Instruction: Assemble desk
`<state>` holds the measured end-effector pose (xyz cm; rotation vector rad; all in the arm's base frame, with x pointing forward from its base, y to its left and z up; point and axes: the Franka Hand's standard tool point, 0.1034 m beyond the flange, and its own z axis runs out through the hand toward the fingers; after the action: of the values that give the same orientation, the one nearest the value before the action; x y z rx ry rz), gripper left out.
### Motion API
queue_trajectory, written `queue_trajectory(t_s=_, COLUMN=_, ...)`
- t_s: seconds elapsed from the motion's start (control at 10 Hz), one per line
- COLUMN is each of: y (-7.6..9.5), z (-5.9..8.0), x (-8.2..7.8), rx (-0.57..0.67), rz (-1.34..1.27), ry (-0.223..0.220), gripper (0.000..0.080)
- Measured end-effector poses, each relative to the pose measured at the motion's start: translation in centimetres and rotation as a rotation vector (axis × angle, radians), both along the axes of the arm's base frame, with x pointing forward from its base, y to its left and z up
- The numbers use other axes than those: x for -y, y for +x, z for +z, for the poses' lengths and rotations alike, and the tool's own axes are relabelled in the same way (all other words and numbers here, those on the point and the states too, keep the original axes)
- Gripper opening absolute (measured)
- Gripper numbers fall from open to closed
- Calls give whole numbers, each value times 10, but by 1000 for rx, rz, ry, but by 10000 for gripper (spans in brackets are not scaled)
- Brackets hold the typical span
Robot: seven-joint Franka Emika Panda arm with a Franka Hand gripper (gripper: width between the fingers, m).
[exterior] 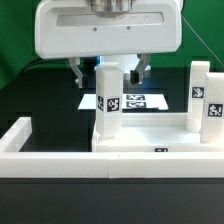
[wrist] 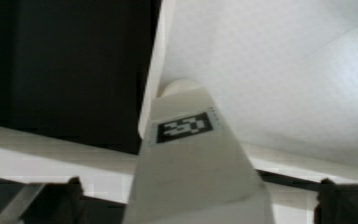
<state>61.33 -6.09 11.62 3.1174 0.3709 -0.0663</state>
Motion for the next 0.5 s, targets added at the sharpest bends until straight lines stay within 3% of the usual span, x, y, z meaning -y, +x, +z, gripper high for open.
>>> queue_trajectory(t_s=0.1, y=0, z=0, x=1, rx=0, rz=50, ry=2, gripper=648)
queue_trajectory(t_s=0.3, y=0, z=0, x=1, rx=0, rz=48, ry=2, gripper=377)
queue_trajectory(t_s=0.4, y=0, z=0, x=1, rx=-1, rz=48, ry=2, gripper=377)
queue_trajectory(t_s=0.5, y=0, z=0, x=1, rx=-1, rz=48, ry=2, gripper=286)
